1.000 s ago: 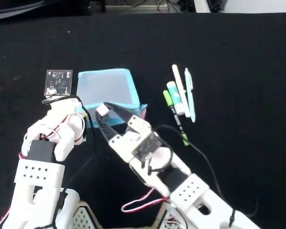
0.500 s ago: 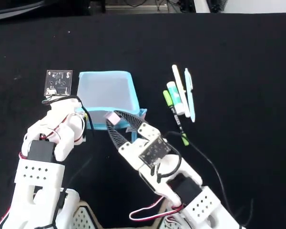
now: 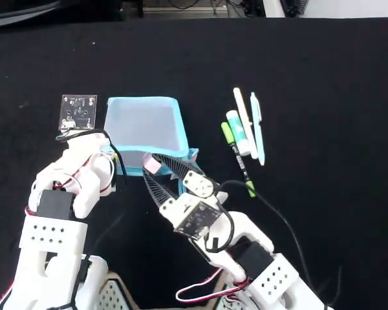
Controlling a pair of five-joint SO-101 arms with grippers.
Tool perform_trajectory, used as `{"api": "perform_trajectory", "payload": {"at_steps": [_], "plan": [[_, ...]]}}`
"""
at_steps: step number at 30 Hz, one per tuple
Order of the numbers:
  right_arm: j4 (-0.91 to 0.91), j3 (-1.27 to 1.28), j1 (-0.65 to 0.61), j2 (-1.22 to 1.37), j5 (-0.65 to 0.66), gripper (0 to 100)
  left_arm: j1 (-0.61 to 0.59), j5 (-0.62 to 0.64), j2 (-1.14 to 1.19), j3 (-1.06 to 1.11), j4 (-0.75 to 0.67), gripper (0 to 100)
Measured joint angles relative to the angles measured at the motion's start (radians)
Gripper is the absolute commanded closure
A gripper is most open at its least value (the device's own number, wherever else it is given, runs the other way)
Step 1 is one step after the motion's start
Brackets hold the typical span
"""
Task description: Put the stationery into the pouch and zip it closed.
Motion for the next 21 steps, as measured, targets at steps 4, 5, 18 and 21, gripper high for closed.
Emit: {"api": "perform_trajectory", "payload": {"at_steps": [4, 5, 18, 21], "plan": [[0.0, 0.0, 0.0, 0.0, 0.005, 98.7, 0.0, 0.0, 0.0, 0.0, 0.0, 97], [0.0, 0.0, 0.0, 0.0, 0.005, 98.7, 0.0, 0.0, 0.0, 0.0, 0.0, 97], [0.0, 0.021, -0.008, -0.003, 0.169, 98.7, 0.003, 0.0, 0.0, 0.0, 0.002, 97], [0.014, 0.021, -0.008, -0.003, 0.196, 98.7, 0.003, 0.0, 0.0, 0.0, 0.002, 97]]}}
